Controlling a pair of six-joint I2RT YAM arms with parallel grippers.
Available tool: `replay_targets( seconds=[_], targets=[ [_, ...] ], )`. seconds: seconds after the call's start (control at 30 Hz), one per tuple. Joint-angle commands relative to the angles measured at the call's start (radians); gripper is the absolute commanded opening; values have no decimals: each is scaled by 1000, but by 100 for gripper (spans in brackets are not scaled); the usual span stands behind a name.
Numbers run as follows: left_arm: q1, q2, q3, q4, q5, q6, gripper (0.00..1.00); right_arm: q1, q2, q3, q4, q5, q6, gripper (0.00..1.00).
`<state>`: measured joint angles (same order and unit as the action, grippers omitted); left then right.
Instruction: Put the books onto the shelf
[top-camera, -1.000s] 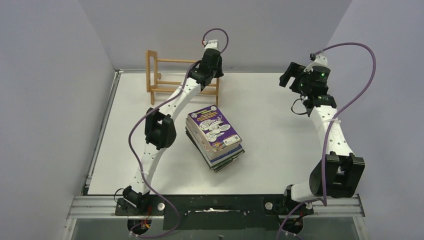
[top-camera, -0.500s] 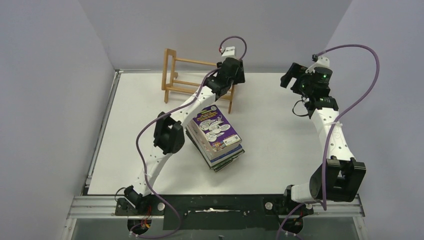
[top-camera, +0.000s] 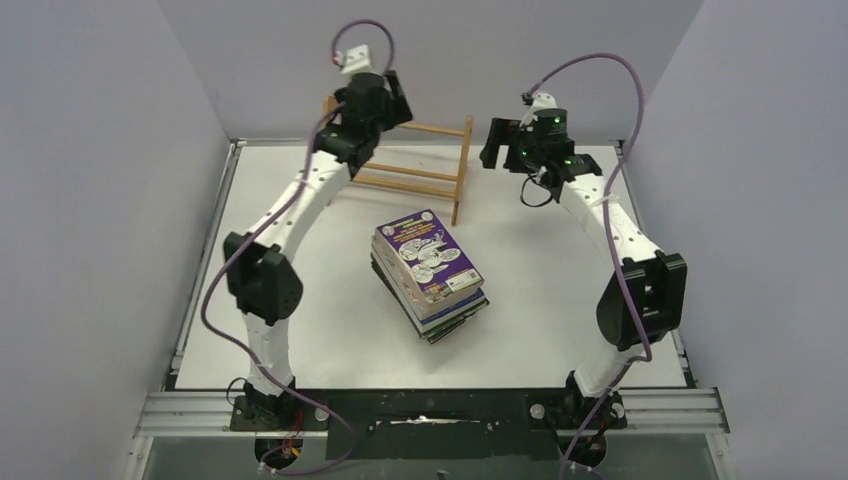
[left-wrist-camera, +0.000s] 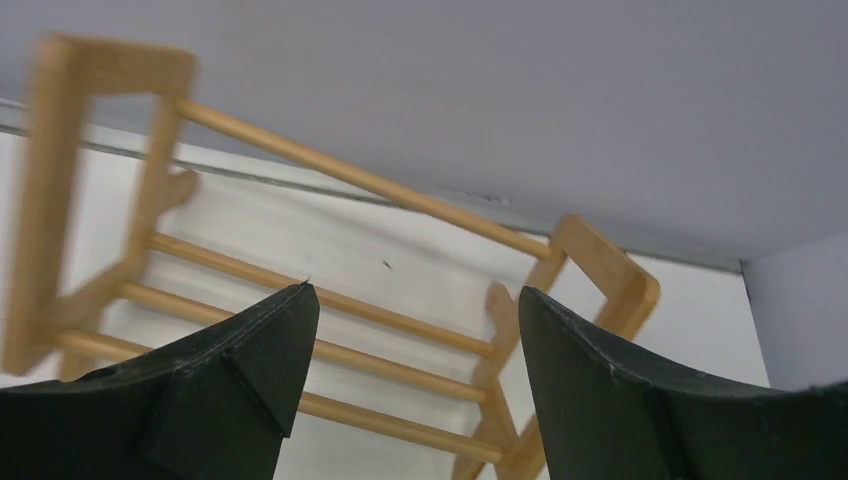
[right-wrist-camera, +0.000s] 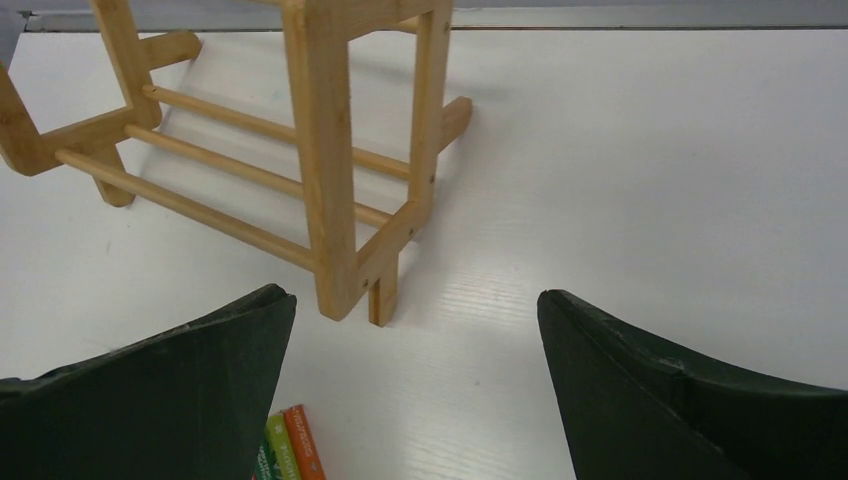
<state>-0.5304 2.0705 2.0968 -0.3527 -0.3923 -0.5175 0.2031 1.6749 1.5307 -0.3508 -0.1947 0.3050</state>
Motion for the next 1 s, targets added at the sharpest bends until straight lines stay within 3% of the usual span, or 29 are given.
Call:
replay_targets(
  seconds=[0.0, 0.4, 0.8, 0.97],
  targets=[
    [112, -256, -126, 98, 9, 21, 72, 66, 77, 121, -13, 53, 24, 98],
    [213, -474, -469, 178, 50, 7, 71, 185, 323, 340, -58, 156, 54, 97],
    [240, -499, -526, 179, 89, -1, 71, 190, 334, 289, -48, 311, 76, 65],
    [241, -494, -528, 172, 98, -2, 70, 160, 315, 257, -41, 318, 75, 43]
  ],
)
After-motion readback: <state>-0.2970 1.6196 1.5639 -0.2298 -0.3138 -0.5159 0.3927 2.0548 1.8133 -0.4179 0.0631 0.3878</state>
